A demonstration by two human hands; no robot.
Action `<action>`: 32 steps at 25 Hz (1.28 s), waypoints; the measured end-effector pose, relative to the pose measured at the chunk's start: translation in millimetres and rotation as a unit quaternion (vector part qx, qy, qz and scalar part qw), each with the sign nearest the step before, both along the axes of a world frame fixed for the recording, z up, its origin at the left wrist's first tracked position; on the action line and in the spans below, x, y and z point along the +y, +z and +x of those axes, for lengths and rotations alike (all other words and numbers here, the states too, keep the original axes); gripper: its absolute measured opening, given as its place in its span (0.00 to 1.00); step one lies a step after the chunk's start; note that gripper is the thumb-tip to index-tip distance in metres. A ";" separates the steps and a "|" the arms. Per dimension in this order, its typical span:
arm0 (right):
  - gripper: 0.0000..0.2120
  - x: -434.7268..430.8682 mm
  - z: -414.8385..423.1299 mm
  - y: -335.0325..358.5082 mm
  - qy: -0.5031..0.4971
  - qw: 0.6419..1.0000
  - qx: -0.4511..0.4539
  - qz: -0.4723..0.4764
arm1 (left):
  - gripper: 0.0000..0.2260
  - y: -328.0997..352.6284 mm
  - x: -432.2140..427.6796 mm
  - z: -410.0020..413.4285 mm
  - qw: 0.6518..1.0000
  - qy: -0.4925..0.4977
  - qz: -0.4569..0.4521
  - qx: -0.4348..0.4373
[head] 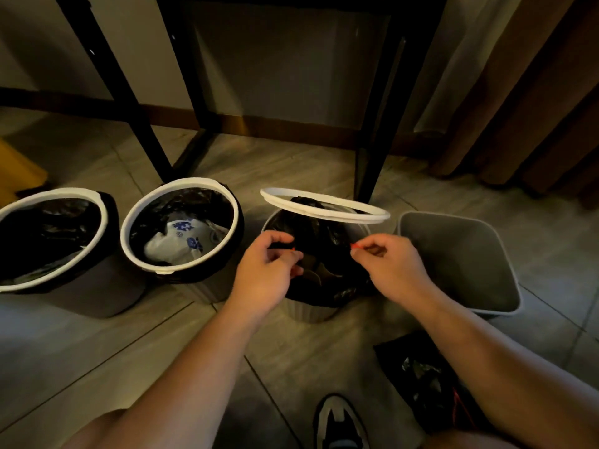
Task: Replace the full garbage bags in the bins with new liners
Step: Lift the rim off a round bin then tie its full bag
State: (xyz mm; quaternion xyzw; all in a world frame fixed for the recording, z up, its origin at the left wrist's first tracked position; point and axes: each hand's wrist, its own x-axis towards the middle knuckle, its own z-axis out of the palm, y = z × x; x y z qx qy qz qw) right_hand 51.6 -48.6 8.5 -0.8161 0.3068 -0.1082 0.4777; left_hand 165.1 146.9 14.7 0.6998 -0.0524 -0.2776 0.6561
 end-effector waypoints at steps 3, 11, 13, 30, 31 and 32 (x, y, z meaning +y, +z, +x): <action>0.06 12.4 0.6 5.5 -0.003 0.999 -0.031 0.044 | 0.05 1.8 -14.8 -14.0 0.998 0.017 -0.040 0.046; 0.14 29.0 -4.4 51.7 0.170 0.978 -0.070 0.101 | 0.18 33.4 -34.9 -26.7 0.971 -0.014 -0.159 0.177; 0.17 26.5 -12.8 52.0 0.193 0.976 -0.052 0.083 | 0.17 39.7 -34.3 -23.0 0.969 0.001 -0.161 0.187; 0.15 36.4 47.7 -34.1 0.163 0.961 -0.158 -0.161 | 0.21 92.6 -5.1 -11.6 0.980 -0.132 -0.147 0.019; 0.13 34.3 49.1 -36.6 0.155 0.964 -0.130 -0.175 | 0.20 99.6 -2.7 -7.3 0.979 -0.123 -0.163 0.003; 0.12 31.8 49.4 -39.6 0.145 0.969 -0.098 -0.177 | 0.19 106.4 -1.0 -2.9 0.978 -0.116 -0.173 -0.015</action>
